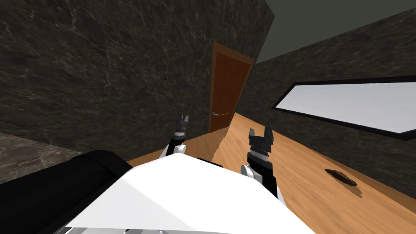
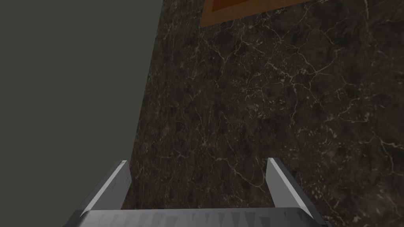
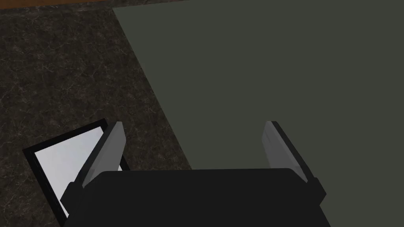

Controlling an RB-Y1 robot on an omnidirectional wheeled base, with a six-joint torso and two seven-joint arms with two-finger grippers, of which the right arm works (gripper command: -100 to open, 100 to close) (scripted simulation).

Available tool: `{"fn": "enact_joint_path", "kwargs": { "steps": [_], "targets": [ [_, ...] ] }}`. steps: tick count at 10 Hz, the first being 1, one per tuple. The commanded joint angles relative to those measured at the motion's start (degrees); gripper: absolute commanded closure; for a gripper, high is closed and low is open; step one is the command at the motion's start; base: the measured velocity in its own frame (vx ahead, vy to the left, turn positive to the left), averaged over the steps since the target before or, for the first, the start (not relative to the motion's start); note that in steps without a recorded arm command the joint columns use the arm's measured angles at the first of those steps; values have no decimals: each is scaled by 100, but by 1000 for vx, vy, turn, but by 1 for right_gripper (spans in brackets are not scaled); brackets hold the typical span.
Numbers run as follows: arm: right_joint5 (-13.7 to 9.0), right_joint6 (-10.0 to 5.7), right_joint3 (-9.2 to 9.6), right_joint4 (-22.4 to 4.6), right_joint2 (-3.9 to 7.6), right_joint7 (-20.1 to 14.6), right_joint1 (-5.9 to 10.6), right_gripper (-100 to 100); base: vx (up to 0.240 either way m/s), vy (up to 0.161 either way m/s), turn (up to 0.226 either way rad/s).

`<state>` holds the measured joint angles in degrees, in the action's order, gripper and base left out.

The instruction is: Pull the door open

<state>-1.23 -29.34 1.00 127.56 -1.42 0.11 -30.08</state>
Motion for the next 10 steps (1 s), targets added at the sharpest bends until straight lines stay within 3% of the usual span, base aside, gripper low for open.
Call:
{"fn": "enact_joint_path", "kwargs": {
  "steps": [1, 5, 10],
  "targets": [
    [-13, -32, -18, -162, 41, -6, 66, -100, 27, -7, 102],
    [-42, -108, -60, -541, 127, -20, 222, -100, 58, -22, 103],
    [-101, -257, -144, -1270, 272, -48, 530, -100, 67, -32, 139]
  ]
}}
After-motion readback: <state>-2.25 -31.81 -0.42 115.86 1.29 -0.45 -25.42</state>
